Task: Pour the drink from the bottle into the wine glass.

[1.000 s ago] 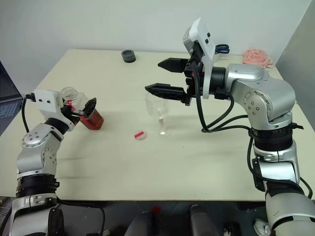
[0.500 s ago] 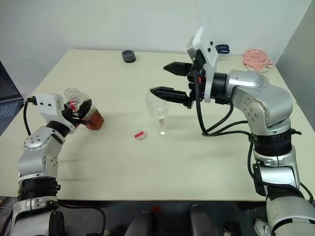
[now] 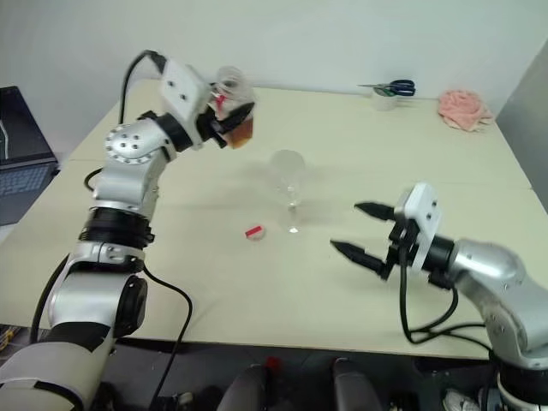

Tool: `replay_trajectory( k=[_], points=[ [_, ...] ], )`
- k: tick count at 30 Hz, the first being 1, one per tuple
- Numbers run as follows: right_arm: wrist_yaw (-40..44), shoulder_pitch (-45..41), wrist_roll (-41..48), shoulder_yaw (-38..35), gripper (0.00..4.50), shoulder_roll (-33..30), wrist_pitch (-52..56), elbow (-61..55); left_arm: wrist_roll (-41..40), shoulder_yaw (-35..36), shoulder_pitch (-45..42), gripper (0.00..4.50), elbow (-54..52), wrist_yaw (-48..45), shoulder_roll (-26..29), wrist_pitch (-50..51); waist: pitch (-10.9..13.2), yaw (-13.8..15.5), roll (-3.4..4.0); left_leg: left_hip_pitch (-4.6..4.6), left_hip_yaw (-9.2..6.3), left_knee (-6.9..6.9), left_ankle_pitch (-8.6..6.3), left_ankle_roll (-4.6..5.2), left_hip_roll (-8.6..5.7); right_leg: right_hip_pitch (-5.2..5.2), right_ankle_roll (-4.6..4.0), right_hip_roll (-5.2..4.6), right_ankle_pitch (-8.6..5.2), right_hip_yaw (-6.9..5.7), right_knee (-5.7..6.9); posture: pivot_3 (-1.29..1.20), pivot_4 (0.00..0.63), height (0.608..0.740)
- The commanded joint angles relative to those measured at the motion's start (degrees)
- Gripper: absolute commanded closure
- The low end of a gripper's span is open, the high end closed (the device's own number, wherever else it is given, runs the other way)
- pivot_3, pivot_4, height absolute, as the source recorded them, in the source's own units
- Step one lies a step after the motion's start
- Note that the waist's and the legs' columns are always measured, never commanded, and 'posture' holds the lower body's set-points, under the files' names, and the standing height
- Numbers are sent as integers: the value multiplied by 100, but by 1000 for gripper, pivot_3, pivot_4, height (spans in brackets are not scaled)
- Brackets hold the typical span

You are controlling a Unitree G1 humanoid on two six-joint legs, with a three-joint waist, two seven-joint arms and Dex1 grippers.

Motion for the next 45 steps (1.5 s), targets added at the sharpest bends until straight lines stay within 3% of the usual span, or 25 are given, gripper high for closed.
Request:
replay_trajectory(
  k=[1,16,41,45],
  points=[
    [-411,-65,61,-58,0,94,-69,-374,423,-146,-369,2679,571,104,22,-1056,1,-113,1,3,6,0,2,2,2,0,2,2,0,7,1,0,150,740],
    [-878,-103,-87,127,0,134,-318,-252,1382,-418,-530,2679,1665,744,259,-3136,1,-62,1,-4,-12,-3,5,7,5,1,0,16,6,0,2,0,150,740],
    [-1123,-301,-232,-17,0,174,-530,101,2289,-747,-633,2679,1776,1469,495,-4079,1,-50,1,-2,-20,4,5,8,5,2,-2,18,7,-6,14,0,150,740],
    [-1155,-407,-198,-193,0,424,-995,111,2487,-865,-684,2679,1751,1635,574,-4151,1,-51,1,-2,-20,4,5,8,5,2,-2,18,7,-6,14,0,150,740]
  ],
)
